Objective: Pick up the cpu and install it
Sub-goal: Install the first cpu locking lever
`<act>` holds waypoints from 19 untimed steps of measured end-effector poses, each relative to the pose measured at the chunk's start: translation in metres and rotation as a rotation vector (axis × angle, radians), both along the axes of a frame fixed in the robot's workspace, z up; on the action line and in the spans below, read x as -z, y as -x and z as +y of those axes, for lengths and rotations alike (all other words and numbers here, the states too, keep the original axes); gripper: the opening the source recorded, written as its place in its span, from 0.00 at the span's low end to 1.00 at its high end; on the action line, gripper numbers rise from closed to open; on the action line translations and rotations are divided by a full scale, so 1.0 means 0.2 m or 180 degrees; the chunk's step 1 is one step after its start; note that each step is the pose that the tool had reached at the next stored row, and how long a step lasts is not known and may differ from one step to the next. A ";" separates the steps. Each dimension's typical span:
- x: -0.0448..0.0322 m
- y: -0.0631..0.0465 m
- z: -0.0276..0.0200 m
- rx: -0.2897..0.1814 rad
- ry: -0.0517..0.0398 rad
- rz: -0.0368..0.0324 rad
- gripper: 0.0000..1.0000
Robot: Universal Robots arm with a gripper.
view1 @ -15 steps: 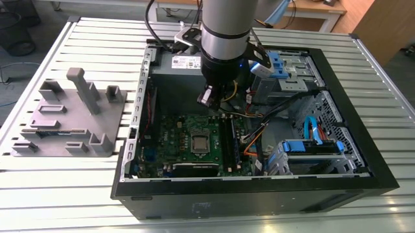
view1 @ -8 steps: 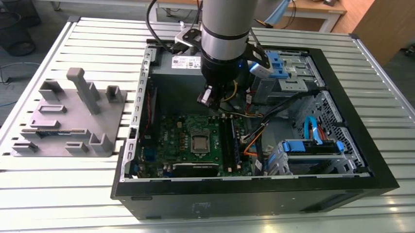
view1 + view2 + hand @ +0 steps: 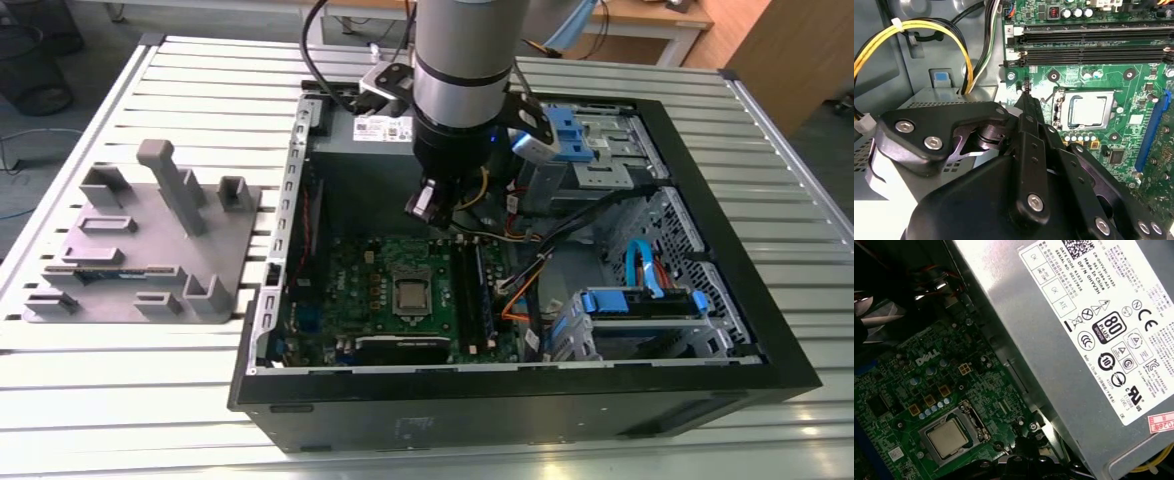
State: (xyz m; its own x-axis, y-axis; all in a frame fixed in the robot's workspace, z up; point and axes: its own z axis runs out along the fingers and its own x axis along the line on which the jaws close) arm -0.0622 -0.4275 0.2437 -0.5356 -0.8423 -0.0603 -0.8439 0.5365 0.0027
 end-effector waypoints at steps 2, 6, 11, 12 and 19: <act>0.001 0.00 -0.002 0.0000 0.0023 0.0000 0.11; 0.002 0.01 -0.011 0.0000 0.0083 0.0000 0.11; 0.003 0.01 -0.014 0.0015 0.0119 0.0001 0.11; 0.003 0.01 -0.014 0.0016 0.0119 0.0000 0.11; 0.003 0.01 -0.014 0.0182 0.0119 0.0003 0.11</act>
